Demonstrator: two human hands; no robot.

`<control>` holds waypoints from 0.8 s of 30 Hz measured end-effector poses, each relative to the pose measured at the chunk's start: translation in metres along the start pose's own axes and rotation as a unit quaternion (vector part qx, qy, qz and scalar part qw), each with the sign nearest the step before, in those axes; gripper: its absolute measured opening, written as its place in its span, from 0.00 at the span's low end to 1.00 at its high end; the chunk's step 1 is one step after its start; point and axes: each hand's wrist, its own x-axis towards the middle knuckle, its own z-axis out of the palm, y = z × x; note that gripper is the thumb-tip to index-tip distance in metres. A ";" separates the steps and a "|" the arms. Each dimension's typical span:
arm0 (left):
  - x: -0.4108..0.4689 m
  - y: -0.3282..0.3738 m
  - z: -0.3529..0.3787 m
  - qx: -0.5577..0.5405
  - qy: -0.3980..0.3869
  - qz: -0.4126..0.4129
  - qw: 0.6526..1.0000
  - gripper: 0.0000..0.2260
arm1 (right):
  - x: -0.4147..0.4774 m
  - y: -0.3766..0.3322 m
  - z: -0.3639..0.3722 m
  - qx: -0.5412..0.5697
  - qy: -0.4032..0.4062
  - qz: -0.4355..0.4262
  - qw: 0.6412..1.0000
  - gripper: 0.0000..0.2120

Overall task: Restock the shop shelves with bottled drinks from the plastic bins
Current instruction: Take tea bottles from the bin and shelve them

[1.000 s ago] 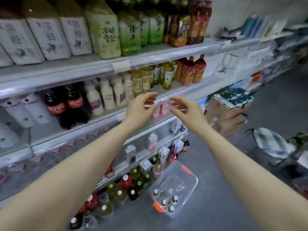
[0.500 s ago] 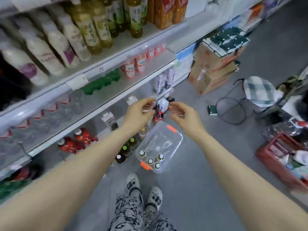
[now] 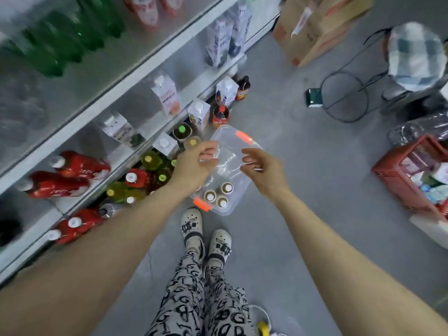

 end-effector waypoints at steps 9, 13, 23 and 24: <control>0.069 -0.119 0.043 0.008 -0.064 -0.058 0.996 0.19 | 0.061 0.104 0.068 -0.039 -0.029 0.104 0.993 0.17; 0.091 -0.176 0.072 0.016 -0.086 -0.095 0.992 0.19 | 0.085 0.155 0.102 -0.045 -0.040 0.143 0.988 0.17; 0.153 -0.289 0.124 0.065 -0.142 -0.137 0.978 0.18 | 0.147 0.272 0.163 -0.089 -0.084 0.234 0.965 0.21; 0.160 -0.298 0.128 0.072 -0.150 -0.140 0.976 0.19 | 0.153 0.282 0.168 -0.100 -0.092 0.238 0.962 0.21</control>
